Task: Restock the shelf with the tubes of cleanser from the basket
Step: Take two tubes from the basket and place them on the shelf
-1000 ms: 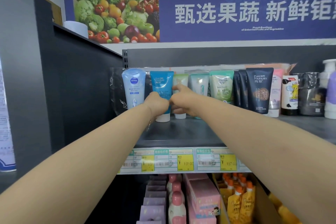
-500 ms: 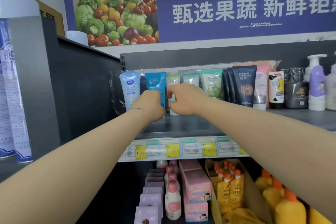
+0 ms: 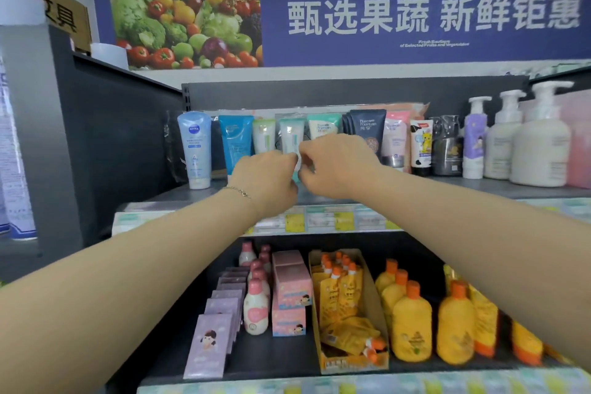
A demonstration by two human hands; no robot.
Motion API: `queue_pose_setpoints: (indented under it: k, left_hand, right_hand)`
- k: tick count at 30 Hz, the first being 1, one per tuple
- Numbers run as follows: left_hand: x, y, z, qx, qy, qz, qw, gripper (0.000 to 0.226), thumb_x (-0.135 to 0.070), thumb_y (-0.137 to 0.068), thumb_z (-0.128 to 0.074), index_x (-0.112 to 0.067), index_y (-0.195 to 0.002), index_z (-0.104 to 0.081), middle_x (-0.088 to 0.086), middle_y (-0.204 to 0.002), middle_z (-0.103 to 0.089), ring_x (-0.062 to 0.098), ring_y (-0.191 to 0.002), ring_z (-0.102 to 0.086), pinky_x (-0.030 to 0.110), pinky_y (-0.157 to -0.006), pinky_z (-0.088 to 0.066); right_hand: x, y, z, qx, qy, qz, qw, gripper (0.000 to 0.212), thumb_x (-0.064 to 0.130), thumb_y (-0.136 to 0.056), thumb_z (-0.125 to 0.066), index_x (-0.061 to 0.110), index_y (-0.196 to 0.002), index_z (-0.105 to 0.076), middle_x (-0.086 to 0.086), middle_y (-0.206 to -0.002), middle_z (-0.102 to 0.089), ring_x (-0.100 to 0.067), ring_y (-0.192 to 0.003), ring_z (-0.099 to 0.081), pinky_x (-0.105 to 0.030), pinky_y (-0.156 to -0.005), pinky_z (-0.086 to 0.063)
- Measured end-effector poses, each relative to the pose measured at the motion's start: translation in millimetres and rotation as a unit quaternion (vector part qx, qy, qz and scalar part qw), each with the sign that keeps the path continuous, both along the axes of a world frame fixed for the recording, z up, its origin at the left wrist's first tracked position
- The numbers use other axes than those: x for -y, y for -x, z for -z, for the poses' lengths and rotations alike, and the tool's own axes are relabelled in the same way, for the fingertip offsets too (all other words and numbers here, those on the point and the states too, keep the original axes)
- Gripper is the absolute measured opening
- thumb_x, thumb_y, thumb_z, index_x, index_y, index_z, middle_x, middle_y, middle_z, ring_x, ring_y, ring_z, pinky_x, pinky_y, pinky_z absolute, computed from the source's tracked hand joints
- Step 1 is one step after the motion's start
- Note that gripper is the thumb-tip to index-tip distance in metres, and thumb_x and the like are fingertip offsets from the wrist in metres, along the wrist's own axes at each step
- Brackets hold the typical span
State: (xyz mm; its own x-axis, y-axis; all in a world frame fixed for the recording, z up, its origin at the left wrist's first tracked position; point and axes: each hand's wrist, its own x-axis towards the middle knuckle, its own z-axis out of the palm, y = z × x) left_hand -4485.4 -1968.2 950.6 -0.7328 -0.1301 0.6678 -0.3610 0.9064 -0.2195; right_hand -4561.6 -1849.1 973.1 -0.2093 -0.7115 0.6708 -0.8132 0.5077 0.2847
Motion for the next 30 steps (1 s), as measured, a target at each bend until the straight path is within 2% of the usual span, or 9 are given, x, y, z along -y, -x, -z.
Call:
queue_pose_setpoints:
  k: [4,7,10,17,20,23,24,26,30]
  left_hand:
    - [-32.5,-7.6,12.5,0.012,-0.006,0.018,1.0,0.008,-0.028,-0.09,-0.048,-0.022,-0.092,-0.042,-0.001,-0.087,-0.051,0.023,-0.077,-0.052,0.032,-0.066,-0.041]
    - [-55.6,-12.5,25.9,0.028,-0.02,0.019,0.999,0.014,-0.03,-0.09,-0.049,-0.019,-0.098,-0.048,0.003,-0.097,-0.057,0.025,-0.085,-0.057,0.034,-0.07,-0.046]
    - [-77.2,-16.6,43.3,0.044,-0.05,0.022,0.998,0.02,-0.03,-0.09,-0.048,-0.018,-0.106,-0.052,0.005,-0.107,-0.06,0.028,-0.096,-0.06,0.033,-0.071,-0.042]
    - [-118.2,-24.8,98.1,0.074,-0.113,0.049,0.99,0.01,-0.03,-0.088,-0.049,-0.024,-0.087,-0.041,-0.003,-0.085,-0.05,0.023,-0.081,-0.055,0.034,-0.07,-0.043]
    - [-131.3,-28.9,123.4,0.092,-0.121,0.036,0.988,0.011,-0.029,-0.088,-0.049,-0.023,-0.087,-0.039,-0.004,-0.087,-0.049,0.024,-0.087,-0.056,0.035,-0.071,-0.039]
    - [-139.7,-33.6,150.4,0.119,-0.137,0.021,0.983,0.014,-0.028,-0.086,-0.051,-0.023,-0.089,-0.039,0.001,-0.101,-0.058,0.028,-0.098,-0.058,0.039,-0.08,-0.042]
    - [-141.5,-34.6,160.7,0.128,-0.142,0.025,0.981,0.013,-0.028,-0.085,-0.051,-0.023,-0.09,-0.04,0.002,-0.103,-0.059,0.029,-0.099,-0.058,0.037,-0.078,-0.044]
    - [-144.8,-35.9,183.2,0.149,-0.143,0.035,0.978,0.012,-0.028,-0.086,-0.051,-0.022,-0.094,-0.044,0.004,-0.104,-0.06,0.03,-0.098,-0.059,0.035,-0.075,-0.046]
    - [-149.3,-37.2,226.9,0.197,-0.135,0.037,0.97,0.023,-0.029,-0.088,-0.05,-0.02,-0.109,-0.05,0.003,-0.109,-0.06,0.028,-0.099,-0.058,0.032,-0.069,-0.034]
  right_hand:
    - [-33.6,-3.6,15.5,0.015,-0.006,0.004,1.0,0.021,0.037,-0.09,-0.044,0.02,-0.092,-0.055,-0.002,-0.089,-0.058,-0.026,-0.082,-0.057,-0.033,-0.066,-0.039]
    - [-60.7,-6.0,30.6,0.031,-0.012,-0.005,0.999,0.018,0.037,-0.09,-0.044,0.021,-0.09,-0.052,-0.001,-0.091,-0.06,-0.024,-0.081,-0.056,-0.033,-0.068,-0.042]
    - [-84.4,-10.1,50.2,0.043,-0.022,0.002,0.999,0.024,0.039,-0.09,-0.046,0.019,-0.098,-0.058,-0.002,-0.091,-0.059,-0.025,-0.083,-0.056,-0.033,-0.066,-0.04]
    - [-124.5,-24.0,108.1,0.108,-0.074,-0.024,0.991,0.015,0.037,-0.091,-0.046,0.024,-0.082,-0.046,0.003,-0.079,-0.052,-0.023,-0.075,-0.055,-0.031,-0.06,-0.039]
    - [-136.0,-30.0,135.0,0.126,-0.089,-0.021,0.988,0.017,0.039,-0.092,-0.043,0.024,-0.086,-0.049,0.003,-0.083,-0.053,-0.022,-0.075,-0.053,-0.034,-0.064,-0.044]
    - [-144.1,-33.6,164.4,0.155,-0.1,-0.01,0.983,0.018,0.041,-0.092,-0.044,0.025,-0.094,-0.05,-0.001,-0.102,-0.062,-0.029,-0.09,-0.061,-0.04,-0.076,-0.045]
    - [-146.2,-33.7,175.4,0.164,-0.106,-0.006,0.981,0.017,0.041,-0.092,-0.045,0.025,-0.094,-0.05,-0.002,-0.107,-0.064,-0.03,-0.094,-0.061,-0.04,-0.076,-0.044]
    - [-151.3,-32.6,198.8,0.188,-0.113,-0.009,0.976,0.016,0.04,-0.091,-0.047,0.025,-0.088,-0.045,-0.002,-0.099,-0.065,-0.031,-0.092,-0.062,-0.034,-0.065,-0.041]
    - [-162.3,-28.7,241.1,0.217,-0.144,0.0,0.965,0.022,0.038,-0.091,-0.048,0.018,-0.095,-0.055,-0.005,-0.094,-0.064,-0.031,-0.086,-0.062,-0.031,-0.06,-0.037]
